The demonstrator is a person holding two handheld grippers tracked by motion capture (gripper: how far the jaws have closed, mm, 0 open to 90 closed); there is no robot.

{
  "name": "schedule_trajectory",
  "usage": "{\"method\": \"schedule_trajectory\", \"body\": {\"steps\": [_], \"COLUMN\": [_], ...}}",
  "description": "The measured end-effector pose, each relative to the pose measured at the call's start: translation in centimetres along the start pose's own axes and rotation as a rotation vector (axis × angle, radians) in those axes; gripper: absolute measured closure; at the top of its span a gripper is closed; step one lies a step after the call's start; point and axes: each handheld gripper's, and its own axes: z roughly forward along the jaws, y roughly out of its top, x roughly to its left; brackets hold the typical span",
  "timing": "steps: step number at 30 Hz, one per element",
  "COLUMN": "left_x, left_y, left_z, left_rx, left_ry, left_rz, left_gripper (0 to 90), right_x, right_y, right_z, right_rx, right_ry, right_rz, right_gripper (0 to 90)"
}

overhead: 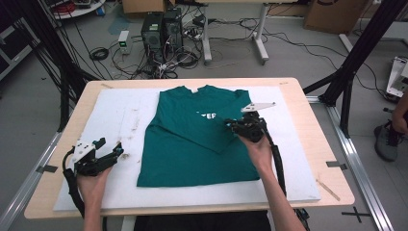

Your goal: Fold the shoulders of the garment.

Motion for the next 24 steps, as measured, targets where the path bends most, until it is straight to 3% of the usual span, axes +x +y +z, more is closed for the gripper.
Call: {"method": "schedule_trajectory", "body": {"steps": [8, 24], "left_x": [0.0, 0.0], "left_y": [0.0, 0.0], "left_z": [0.0, 0.0], "left_rx": [-0.001, -0.003], "left_ry": [-0.001, 0.000], "left_rz": [0.003, -0.001], "left_gripper": [30.1, 30.0], "right_x": [2.7, 5.4], "right_y": [1.3, 1.7], "right_z": [2.6, 7.0], "right_rx": [-0.013, -0.010], "right_ry": [0.060, 0.141], "right_rz": [-0.020, -0.007], "right_gripper": [87.3, 87.3]}}
